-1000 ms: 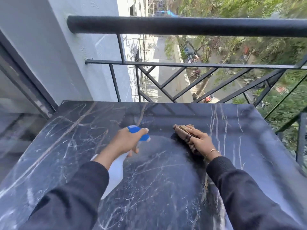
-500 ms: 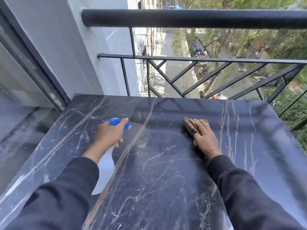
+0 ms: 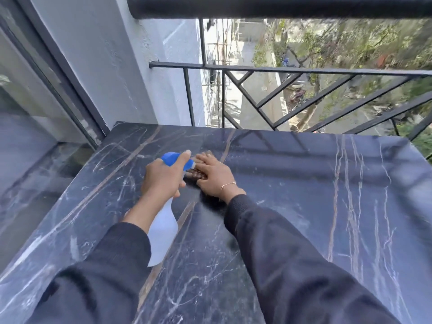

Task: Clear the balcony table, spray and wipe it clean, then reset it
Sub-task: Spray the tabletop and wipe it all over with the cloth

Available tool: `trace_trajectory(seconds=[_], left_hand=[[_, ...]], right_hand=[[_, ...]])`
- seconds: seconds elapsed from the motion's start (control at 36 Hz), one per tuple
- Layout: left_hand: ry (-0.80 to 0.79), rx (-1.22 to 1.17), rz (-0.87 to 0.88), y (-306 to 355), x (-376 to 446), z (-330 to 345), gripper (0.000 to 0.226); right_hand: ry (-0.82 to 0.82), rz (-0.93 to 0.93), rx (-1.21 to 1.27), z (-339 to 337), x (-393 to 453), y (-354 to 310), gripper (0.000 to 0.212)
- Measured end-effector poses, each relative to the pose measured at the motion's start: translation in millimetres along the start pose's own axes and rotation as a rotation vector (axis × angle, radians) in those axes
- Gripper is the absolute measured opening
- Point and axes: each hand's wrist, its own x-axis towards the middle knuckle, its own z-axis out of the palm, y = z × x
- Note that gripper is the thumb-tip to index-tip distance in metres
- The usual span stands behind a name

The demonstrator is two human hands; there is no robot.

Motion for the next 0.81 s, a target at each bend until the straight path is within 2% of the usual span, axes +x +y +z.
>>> trace_trajectory(seconds=[0.06,0.14,0.25,0.33,0.47,0.56,0.64,0.72,0.81], left_hand=[[0.004,0.011,0.015,-1,0,-2,0.046],[0.009,0.024,0.017,0,-1,-1,0.042],[-0.010,0.013,0.013,-1,-1,0,0.039],[-0.036,0.004,0.020,-3,1,-2,0.046],[-0.053,0.003,0.026,1,0,-3,0.044],[-0.052,0.005,0.016,3,-2,-5,0.044],[-0.054,0.004,0.007,3,-2,-5,0.046],[-0.052,0.006,0.010,3,-2,-4,0.049],[-0.047,-0.008,0.004,0,1,-5,0.049]], right_hand=[[-0.047,-0.070,0.044,3,-6,-6,0.051],[-0.152,-0.065,0.103,-10,-23,1,0.048],[-0.172,0.004,-0.011,-46,-42,36,0.046],[-0.095,0.195,0.048,-75,-64,76,0.049],[0.159,0.406,0.139,-92,-126,117,0.053],[0.262,0.511,0.017,-75,-153,111,0.051],[0.347,0.607,-0.095,-56,-161,88,0.066],[0.367,0.688,-0.146,-40,-151,66,0.057],[0.327,0.653,-0.175,-24,-125,46,0.058]])
